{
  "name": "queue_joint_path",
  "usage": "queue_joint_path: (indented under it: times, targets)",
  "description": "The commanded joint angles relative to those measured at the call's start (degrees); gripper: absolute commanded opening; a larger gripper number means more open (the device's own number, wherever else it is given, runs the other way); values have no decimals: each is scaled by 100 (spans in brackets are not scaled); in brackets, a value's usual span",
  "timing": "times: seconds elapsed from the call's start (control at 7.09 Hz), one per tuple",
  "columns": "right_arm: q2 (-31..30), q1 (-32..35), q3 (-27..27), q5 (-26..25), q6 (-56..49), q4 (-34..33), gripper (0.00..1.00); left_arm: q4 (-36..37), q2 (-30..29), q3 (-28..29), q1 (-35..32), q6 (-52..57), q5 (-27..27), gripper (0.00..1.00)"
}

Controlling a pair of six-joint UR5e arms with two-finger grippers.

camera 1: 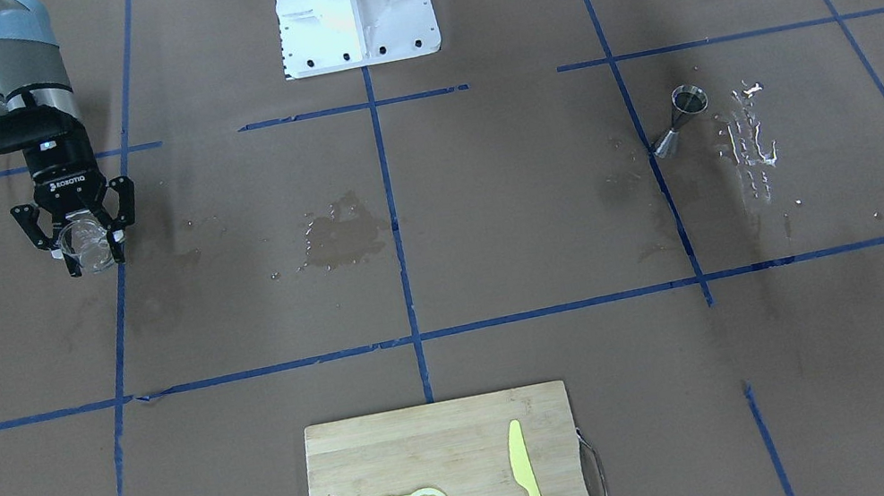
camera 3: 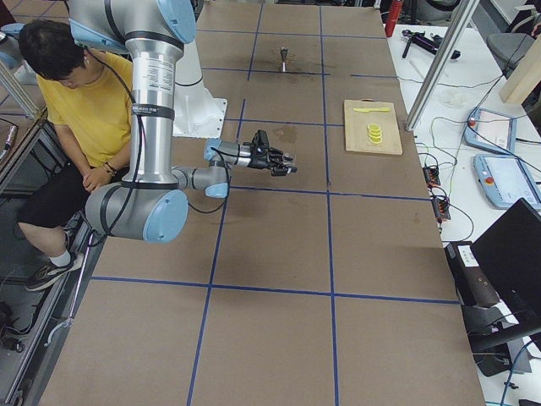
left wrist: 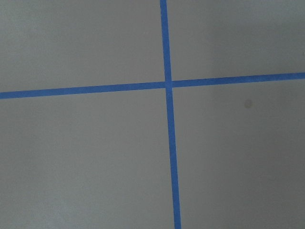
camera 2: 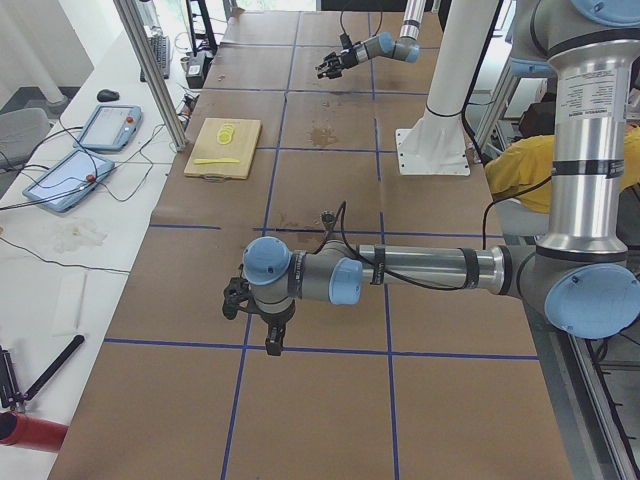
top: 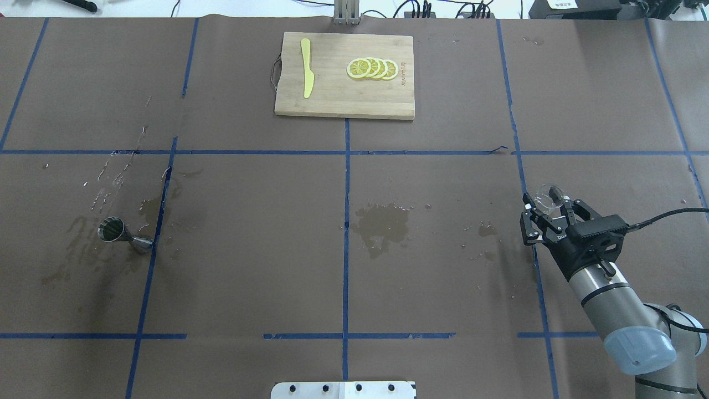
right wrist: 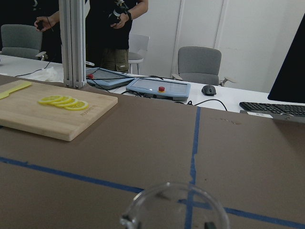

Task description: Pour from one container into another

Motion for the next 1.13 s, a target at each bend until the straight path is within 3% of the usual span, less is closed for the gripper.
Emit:
queue_joint_path:
  times: [0.0,0.99]
  targets:
    - [-22,-58,-298,40,694,-15,0,-50,-1,3,3,-4,4,100]
    - [-22,-498,-799,-381,1416,-33,0,-50,-1,3,3,-4,4,100]
